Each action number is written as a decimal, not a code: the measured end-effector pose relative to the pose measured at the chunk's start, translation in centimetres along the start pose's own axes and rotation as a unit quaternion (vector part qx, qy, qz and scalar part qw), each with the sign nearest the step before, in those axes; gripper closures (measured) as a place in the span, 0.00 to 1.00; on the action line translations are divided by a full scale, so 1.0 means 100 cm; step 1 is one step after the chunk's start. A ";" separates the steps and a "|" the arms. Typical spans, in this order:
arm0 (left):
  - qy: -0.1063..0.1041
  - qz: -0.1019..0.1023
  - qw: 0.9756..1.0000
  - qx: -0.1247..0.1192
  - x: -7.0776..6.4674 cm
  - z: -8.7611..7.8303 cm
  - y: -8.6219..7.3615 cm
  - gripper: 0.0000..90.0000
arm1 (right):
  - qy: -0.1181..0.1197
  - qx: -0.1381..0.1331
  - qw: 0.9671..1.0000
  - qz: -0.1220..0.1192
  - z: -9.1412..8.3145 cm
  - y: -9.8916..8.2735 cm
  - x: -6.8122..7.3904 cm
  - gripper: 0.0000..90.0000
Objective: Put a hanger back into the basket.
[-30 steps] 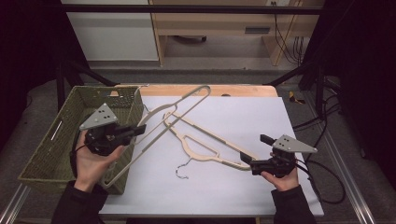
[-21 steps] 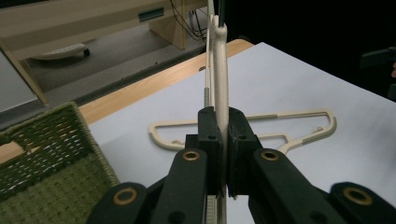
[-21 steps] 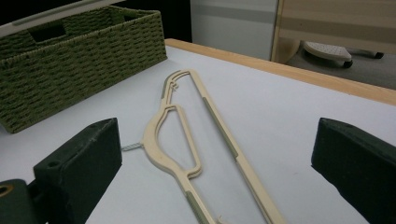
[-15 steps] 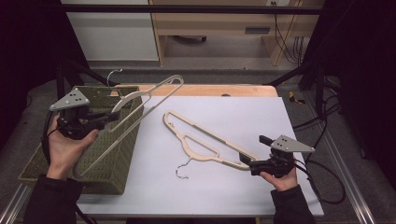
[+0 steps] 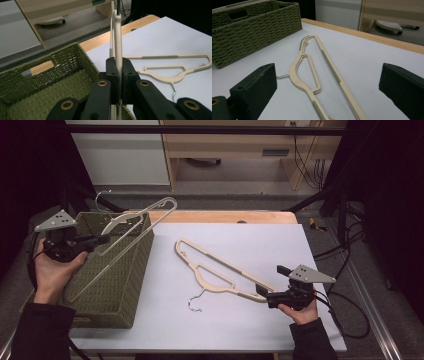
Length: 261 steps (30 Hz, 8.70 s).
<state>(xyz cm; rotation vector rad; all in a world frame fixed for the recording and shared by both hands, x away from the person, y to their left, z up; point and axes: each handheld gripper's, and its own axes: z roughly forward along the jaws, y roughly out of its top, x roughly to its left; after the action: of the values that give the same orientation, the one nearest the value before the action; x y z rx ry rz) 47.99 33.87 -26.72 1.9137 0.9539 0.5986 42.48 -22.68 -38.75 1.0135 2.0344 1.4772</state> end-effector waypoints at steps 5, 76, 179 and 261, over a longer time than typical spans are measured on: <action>0.015 -0.005 1.000 0.004 0.015 -0.002 -0.007 0.96 | 0.000 0.001 1.000 0.000 0.001 0.000 0.000 0.03; 0.015 -0.128 0.988 0.088 0.082 0.026 -0.111 0.95 | 0.007 0.026 1.000 -0.008 0.010 -0.004 0.002 0.02; -0.070 0.029 0.997 0.021 -0.194 0.148 -0.085 0.23 | 0.021 0.009 1.000 -0.014 0.013 -0.003 0.009 0.05; -0.044 0.031 0.990 0.129 -0.211 0.182 -0.079 0.99 | 0.069 0.083 0.993 -0.053 0.101 -0.020 0.051 0.16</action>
<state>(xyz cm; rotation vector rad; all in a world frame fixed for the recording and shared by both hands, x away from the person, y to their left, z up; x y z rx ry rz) 45.60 10.15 -43.18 2.1868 0.9545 0.4402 45.70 -12.79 -43.71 0.8714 2.3043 1.3752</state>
